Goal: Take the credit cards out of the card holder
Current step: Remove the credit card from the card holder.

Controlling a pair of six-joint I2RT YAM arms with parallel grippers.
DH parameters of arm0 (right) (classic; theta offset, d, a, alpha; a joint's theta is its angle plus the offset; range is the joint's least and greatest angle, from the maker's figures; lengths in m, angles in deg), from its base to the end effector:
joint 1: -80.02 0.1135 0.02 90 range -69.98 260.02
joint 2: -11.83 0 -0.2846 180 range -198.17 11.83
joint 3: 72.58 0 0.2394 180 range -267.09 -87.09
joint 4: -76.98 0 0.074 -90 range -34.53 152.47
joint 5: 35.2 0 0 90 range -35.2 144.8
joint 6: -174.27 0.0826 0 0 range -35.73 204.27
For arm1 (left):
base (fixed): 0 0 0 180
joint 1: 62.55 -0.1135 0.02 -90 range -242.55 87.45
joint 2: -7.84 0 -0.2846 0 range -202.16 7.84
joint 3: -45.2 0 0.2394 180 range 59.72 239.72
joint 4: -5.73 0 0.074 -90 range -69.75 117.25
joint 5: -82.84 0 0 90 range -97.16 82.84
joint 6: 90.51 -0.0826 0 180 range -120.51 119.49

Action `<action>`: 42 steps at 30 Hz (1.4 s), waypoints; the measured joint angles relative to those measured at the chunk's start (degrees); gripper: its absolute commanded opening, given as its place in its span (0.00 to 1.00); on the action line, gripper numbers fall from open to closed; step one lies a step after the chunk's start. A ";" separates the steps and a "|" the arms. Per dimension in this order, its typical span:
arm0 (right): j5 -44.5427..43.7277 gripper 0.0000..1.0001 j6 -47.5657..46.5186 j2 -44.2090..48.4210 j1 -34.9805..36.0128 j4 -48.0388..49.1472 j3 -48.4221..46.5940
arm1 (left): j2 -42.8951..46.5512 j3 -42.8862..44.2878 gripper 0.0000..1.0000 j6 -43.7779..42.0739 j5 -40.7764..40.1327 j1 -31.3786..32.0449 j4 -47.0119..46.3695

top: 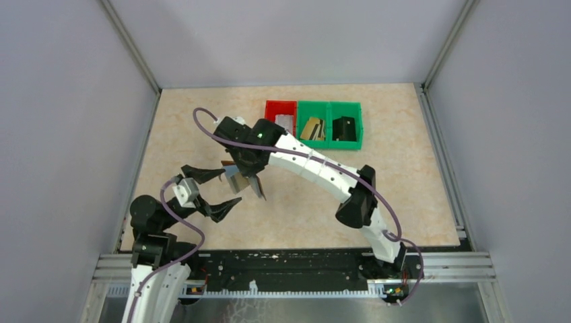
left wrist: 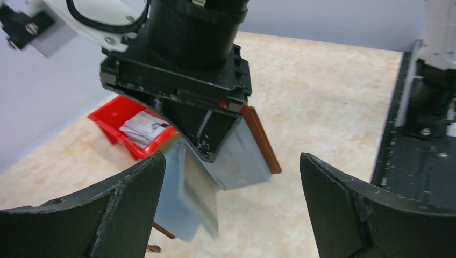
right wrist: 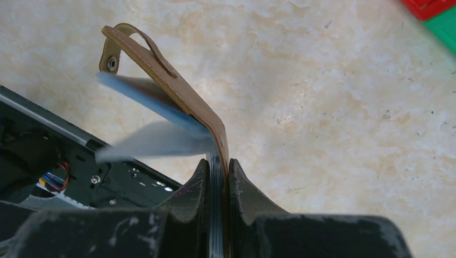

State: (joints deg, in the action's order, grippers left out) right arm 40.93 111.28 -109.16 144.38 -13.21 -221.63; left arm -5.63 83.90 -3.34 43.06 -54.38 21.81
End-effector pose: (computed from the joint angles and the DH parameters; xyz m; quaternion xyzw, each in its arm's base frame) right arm 0.2125 0.3970 0.3338 -0.2810 0.9221 0.0892 0.2509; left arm 0.0751 -0.0749 0.3020 0.3778 0.5535 -0.3070 0.6757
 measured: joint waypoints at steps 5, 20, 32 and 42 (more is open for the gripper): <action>1.07 0.00 0.02 -4.04 0.55 -1.88 -4.15 | -0.50 -0.70 0.99 -5.16 -4.44 0.00 1.73; 19.10 0.00 -2.62 19.45 0.70 18.45 29.53 | -9.44 3.91 0.99 -9.62 -10.64 0.00 9.49; 31.21 0.00 -4.74 36.54 -1.33 35.87 44.39 | -16.46 15.65 0.99 0.81 10.84 0.00 14.82; 33.00 0.00 -6.67 45.86 -2.34 46.07 53.94 | -19.63 20.26 0.96 12.48 21.20 0.00 10.51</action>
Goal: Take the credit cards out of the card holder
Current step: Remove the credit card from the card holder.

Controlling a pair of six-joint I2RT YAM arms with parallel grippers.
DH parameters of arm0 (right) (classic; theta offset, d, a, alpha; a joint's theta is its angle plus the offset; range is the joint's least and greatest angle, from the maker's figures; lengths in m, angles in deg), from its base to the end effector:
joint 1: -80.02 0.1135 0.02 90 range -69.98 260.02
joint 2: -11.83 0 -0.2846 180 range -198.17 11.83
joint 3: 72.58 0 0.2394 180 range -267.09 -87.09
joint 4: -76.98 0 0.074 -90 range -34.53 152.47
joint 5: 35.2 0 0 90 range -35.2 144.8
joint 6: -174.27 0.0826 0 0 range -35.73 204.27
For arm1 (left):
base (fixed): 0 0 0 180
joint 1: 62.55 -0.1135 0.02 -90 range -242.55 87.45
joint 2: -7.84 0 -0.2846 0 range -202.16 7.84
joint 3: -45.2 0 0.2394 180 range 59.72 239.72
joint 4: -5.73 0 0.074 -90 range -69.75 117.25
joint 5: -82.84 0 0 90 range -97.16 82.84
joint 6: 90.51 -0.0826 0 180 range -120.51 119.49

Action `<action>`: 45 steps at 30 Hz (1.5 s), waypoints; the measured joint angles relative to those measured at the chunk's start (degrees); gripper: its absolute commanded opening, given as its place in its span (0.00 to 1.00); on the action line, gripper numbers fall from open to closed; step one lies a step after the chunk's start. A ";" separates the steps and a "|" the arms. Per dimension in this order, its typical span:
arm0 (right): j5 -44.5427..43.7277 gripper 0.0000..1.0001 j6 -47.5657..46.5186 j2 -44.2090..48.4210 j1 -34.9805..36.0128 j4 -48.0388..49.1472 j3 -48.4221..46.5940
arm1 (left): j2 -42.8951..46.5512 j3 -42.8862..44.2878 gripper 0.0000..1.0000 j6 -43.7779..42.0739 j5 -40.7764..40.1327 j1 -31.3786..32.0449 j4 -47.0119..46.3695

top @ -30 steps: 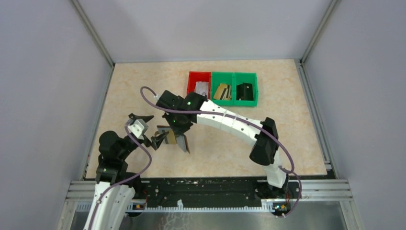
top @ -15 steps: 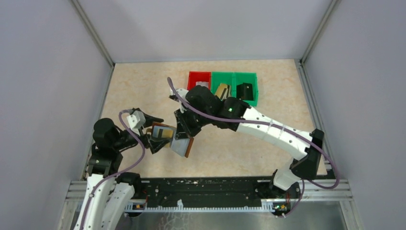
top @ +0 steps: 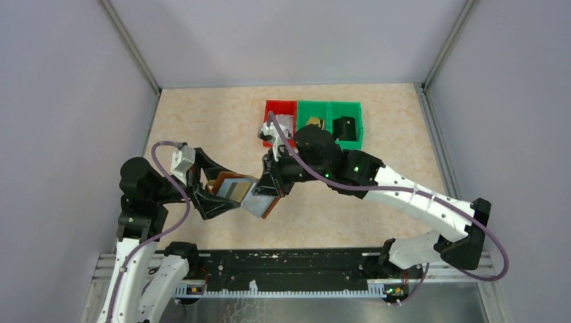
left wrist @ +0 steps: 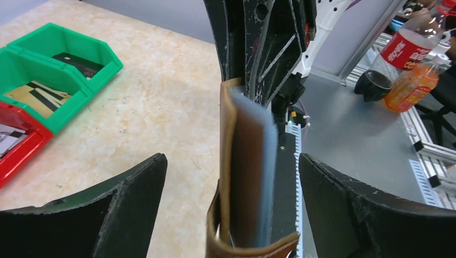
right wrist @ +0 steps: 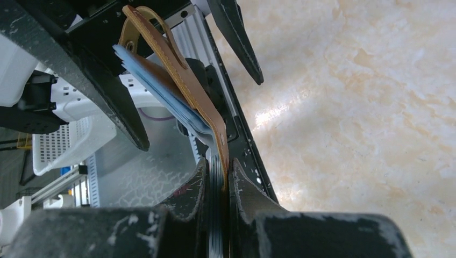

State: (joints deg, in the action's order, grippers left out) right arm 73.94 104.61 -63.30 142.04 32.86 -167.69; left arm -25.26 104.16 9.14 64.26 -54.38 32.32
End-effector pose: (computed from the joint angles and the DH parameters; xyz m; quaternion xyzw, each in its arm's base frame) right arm 0.1218 0.2871 0.4082 -0.3789 0.7414 0.4580 0.3116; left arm 0.0852 -0.0913 0.3721 0.4026 0.5831 -0.4987 0.4993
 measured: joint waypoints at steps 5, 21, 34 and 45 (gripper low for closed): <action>-1.01 0.00 -0.55 4.48 -0.28 4.07 4.17 | 0.15 0.02 0.89 3.96 0.09 0.00 -2.49; -2.14 0.00 -0.59 7.74 -0.83 7.72 5.25 | 0.42 0.90 0.61 9.25 -6.95 0.00 -5.29; 0.94 0.00 3.80 8.79 -1.95 12.61 6.58 | 6.54 0.55 0.51 11.17 -7.76 0.00 -8.31; 4.55 0.00 7.13 8.63 -2.27 15.39 7.10 | 6.29 -0.31 0.45 16.22 -10.58 0.00 -11.63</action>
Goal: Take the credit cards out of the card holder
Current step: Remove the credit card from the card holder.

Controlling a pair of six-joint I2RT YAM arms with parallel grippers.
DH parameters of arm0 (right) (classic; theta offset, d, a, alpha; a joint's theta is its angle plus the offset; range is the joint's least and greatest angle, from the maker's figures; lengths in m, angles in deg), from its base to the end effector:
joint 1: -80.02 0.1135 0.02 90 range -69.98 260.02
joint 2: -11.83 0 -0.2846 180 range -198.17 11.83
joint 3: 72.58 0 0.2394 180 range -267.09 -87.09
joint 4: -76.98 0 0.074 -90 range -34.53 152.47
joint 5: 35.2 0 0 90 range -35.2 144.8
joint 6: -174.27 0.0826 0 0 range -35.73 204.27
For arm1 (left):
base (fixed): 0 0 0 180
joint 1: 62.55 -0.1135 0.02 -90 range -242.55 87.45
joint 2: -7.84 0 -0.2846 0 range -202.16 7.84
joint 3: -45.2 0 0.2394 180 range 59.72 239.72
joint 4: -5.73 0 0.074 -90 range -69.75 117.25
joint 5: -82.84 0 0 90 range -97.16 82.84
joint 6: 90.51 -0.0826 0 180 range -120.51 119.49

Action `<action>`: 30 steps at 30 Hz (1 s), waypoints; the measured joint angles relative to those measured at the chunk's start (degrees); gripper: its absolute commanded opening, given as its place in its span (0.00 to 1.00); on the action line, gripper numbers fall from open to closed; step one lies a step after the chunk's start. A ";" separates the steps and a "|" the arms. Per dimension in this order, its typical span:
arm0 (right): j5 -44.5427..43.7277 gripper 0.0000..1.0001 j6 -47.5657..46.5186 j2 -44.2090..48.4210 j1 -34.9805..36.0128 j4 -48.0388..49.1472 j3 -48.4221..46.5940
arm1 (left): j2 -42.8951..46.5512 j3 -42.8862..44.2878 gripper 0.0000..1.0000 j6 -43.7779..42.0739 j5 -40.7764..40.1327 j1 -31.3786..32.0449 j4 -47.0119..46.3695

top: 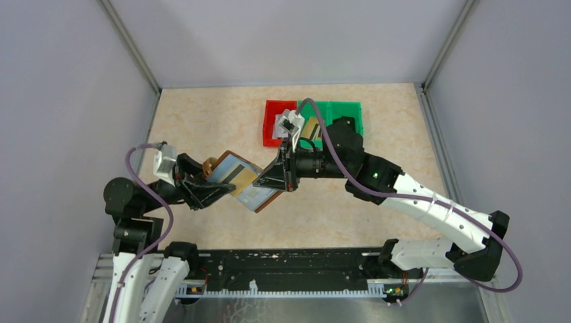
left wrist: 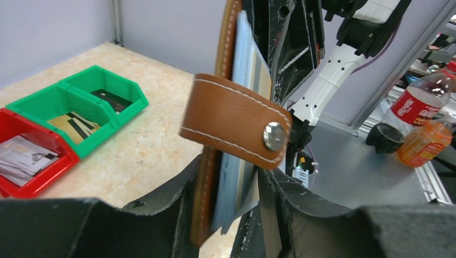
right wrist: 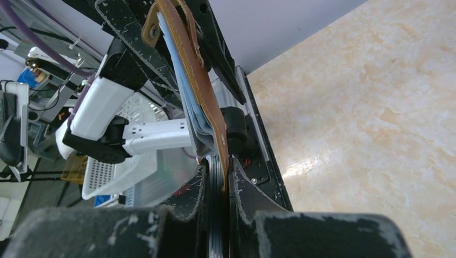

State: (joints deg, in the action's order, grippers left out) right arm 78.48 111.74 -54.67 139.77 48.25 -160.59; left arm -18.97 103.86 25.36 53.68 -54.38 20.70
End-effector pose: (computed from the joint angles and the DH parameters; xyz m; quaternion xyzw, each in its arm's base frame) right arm 0.1112 0.2566 0.4435 -0.3344 0.6676 0.5578 0.3624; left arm 0.0676 -0.0826 0.4014 0.3228 0.5701 -0.4911 0.5740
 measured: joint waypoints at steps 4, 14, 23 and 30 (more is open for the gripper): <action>0.90 0.00 0.24 0.00 0.00 0.94 0.46 | -1.27 -0.02 0.43 6.45 1.92 0.00 -4.46; 2.29 0.00 0.74 0.00 0.00 2.45 1.55 | -5.44 -2.91 0.35 27.93 5.73 0.00 -21.51; 3.15 0.00 0.87 0.00 0.00 2.75 1.55 | -6.88 -2.71 0.24 34.16 5.92 0.00 -26.29; 3.80 0.00 0.90 0.02 0.00 4.33 1.57 | -8.07 -0.72 0.18 36.35 6.27 0.00 -27.21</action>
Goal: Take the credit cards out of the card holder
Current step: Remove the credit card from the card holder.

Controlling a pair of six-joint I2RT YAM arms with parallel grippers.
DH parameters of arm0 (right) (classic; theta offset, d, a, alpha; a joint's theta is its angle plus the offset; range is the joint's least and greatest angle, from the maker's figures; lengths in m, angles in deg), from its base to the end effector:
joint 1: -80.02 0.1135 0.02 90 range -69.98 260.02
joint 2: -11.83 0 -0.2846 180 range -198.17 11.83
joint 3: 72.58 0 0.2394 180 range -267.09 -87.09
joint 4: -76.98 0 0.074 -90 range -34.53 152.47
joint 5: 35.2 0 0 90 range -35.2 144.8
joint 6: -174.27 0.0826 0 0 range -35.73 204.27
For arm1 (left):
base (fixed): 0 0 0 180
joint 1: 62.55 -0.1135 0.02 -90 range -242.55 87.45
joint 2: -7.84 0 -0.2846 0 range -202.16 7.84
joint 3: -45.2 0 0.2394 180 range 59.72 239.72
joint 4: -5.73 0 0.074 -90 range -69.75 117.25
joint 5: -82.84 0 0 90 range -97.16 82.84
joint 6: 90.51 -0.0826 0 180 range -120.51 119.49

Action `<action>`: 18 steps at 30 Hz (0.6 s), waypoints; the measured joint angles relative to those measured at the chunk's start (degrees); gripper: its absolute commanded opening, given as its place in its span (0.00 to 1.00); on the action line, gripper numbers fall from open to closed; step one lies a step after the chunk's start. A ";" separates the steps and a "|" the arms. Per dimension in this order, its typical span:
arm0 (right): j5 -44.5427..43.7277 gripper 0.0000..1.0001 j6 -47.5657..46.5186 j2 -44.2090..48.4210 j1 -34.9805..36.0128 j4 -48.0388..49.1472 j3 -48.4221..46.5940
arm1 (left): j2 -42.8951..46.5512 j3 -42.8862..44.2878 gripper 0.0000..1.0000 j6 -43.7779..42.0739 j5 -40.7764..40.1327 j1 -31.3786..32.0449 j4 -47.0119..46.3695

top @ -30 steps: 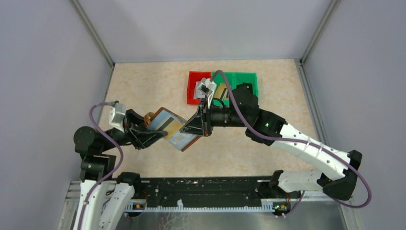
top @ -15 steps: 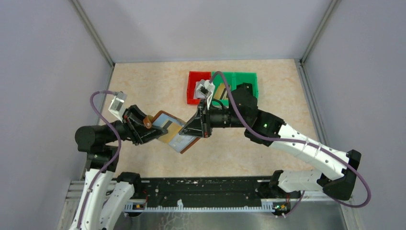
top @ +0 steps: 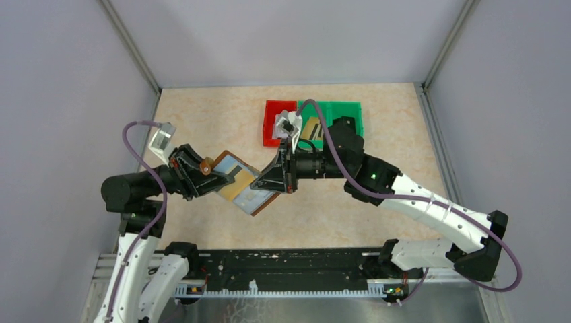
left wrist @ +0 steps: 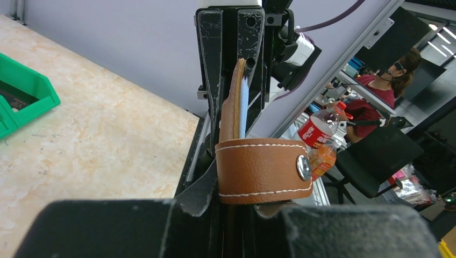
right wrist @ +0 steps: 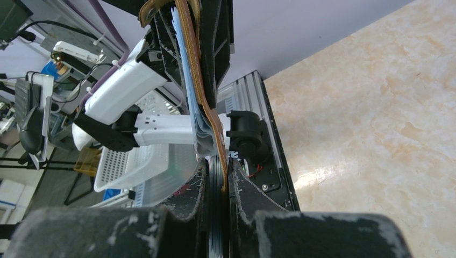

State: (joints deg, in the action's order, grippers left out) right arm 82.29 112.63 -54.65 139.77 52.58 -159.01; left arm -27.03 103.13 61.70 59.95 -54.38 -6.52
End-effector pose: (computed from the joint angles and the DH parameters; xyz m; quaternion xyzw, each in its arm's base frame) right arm 0.1073 0.2596 0.4447 -0.3482 0.6428 0.5840 0.3528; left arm 0.0816 -0.0886 0.4313 0.2635 0.5641 -0.6341 0.4586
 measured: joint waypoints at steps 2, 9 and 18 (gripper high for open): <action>0.26 0.00 0.00 0.02 0.00 0.59 0.04 | -0.26 0.50 0.19 0.70 0.09 -0.02 -0.28; 0.90 0.00 0.24 0.17 -0.02 2.99 0.74 | -1.97 2.60 0.28 2.75 0.42 -0.02 -0.66; 1.53 0.00 1.33 0.17 -0.04 4.72 1.05 | -2.51 3.78 0.29 4.46 0.37 0.00 -1.79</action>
State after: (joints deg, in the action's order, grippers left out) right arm 83.82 113.97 -54.47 139.72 57.30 -157.97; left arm -29.55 106.92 66.16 60.32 -54.38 -8.31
